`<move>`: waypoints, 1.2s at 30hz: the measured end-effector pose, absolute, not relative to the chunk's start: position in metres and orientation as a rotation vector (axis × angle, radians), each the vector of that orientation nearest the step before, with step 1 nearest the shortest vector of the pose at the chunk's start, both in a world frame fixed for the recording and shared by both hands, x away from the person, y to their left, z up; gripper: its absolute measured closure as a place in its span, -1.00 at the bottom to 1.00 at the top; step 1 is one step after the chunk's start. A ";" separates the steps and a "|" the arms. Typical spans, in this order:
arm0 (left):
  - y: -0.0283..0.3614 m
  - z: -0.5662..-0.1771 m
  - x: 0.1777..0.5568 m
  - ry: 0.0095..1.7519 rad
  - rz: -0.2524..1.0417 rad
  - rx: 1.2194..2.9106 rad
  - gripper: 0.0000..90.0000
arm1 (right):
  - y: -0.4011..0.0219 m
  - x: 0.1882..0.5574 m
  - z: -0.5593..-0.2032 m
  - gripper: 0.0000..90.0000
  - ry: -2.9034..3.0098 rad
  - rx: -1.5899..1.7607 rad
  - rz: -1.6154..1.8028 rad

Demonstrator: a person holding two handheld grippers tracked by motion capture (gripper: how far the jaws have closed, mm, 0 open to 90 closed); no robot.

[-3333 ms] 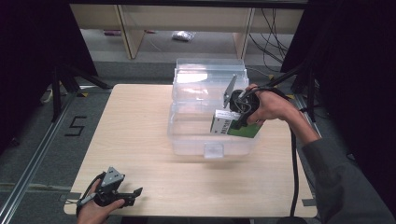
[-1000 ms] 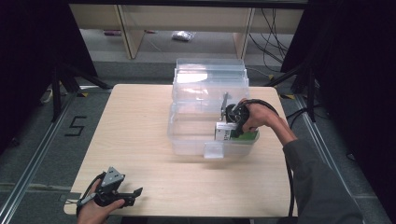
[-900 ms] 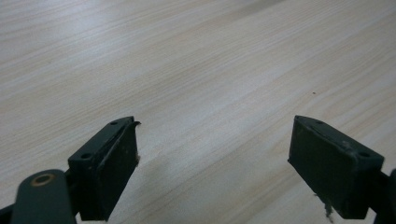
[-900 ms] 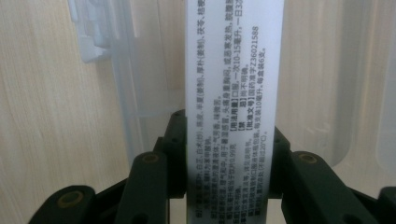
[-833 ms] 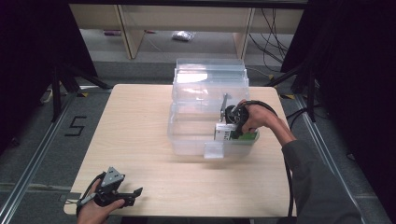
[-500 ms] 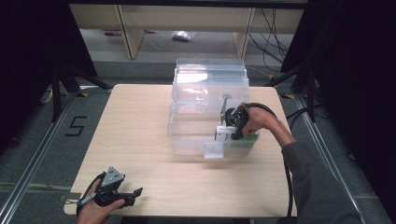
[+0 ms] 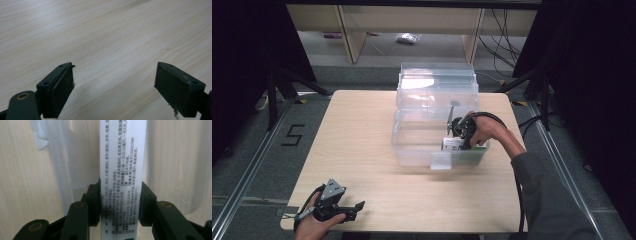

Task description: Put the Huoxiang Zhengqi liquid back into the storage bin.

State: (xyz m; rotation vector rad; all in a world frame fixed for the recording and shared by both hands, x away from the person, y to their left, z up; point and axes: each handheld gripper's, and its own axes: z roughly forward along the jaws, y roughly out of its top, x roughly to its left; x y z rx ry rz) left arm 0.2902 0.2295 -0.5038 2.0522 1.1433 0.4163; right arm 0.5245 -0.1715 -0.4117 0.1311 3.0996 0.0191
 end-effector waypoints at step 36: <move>0.228 -0.504 0.290 1.151 0.418 2.043 -0.66 | -0.199 0.510 -0.352 -0.10 2.962 0.519 0.343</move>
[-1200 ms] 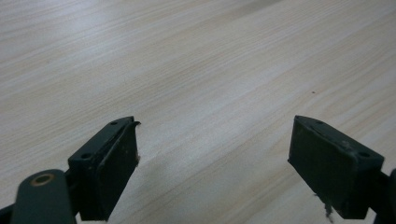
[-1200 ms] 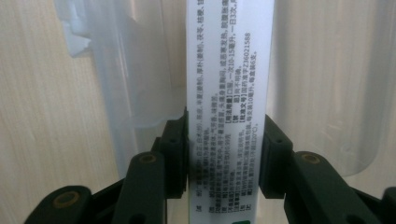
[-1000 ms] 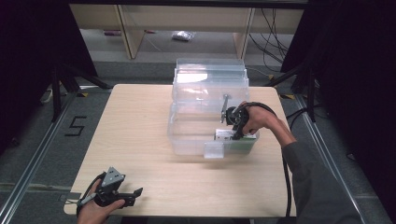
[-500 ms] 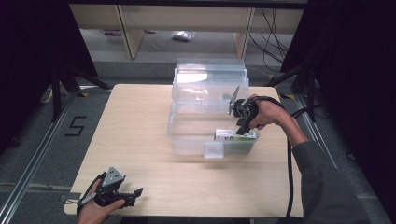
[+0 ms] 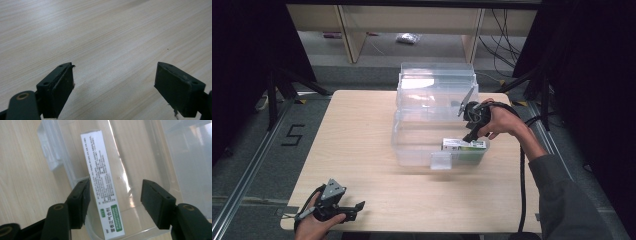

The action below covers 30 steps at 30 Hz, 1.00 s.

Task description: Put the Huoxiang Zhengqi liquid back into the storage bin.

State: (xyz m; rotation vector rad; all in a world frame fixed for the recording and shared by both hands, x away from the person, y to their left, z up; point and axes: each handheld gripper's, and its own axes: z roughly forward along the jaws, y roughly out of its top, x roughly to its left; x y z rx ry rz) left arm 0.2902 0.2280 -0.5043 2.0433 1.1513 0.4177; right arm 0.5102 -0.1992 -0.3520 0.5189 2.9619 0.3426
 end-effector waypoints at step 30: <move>0.228 -0.505 0.290 1.148 0.421 2.038 -0.66 | -0.191 0.482 -0.355 -0.38 2.807 0.708 0.590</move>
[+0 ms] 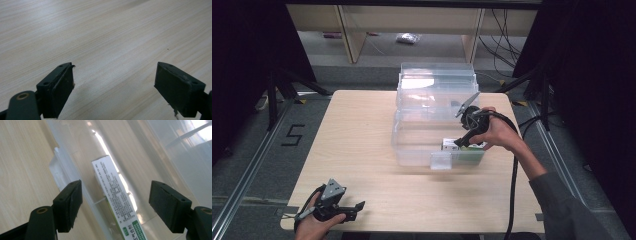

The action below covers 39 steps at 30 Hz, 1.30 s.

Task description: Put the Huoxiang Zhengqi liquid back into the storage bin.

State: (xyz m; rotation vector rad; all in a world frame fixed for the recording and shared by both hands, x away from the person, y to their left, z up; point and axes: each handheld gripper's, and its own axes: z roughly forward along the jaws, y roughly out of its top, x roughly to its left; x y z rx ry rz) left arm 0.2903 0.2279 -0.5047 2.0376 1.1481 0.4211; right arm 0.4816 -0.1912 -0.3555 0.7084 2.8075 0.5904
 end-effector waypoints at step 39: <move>0.228 -0.505 0.292 1.139 0.417 2.057 -0.66 | -0.198 0.442 -0.373 -0.46 2.744 0.785 0.770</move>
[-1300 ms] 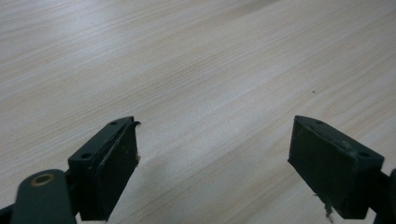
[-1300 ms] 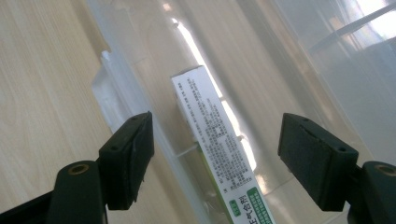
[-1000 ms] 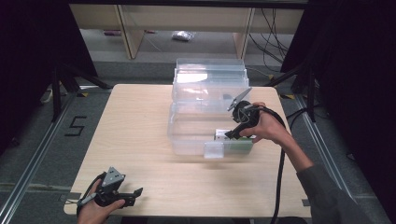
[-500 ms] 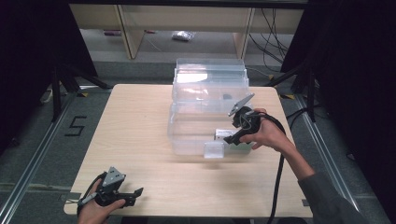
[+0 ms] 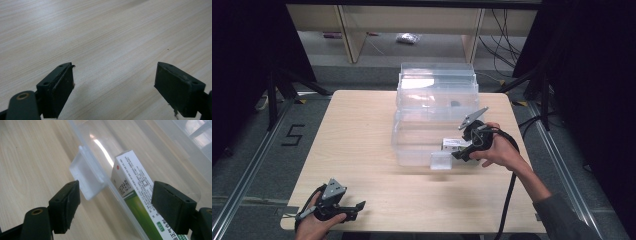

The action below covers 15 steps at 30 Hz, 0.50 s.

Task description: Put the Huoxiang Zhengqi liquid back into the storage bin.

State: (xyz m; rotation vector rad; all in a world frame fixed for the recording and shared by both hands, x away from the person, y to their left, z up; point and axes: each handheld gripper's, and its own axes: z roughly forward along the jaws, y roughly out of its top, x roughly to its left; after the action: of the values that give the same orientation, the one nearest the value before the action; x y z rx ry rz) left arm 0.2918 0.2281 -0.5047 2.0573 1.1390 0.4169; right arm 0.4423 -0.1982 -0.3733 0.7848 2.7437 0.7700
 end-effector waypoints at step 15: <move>0.228 -0.504 0.292 1.137 0.415 2.064 -0.66 | -0.195 0.422 -0.380 -0.52 2.701 0.763 0.838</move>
State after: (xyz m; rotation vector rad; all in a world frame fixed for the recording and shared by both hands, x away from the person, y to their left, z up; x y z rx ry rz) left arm 0.2917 0.2283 -0.5044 2.0645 1.1371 0.4150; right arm 0.4220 -0.1946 -0.3797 0.7628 2.7008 0.8385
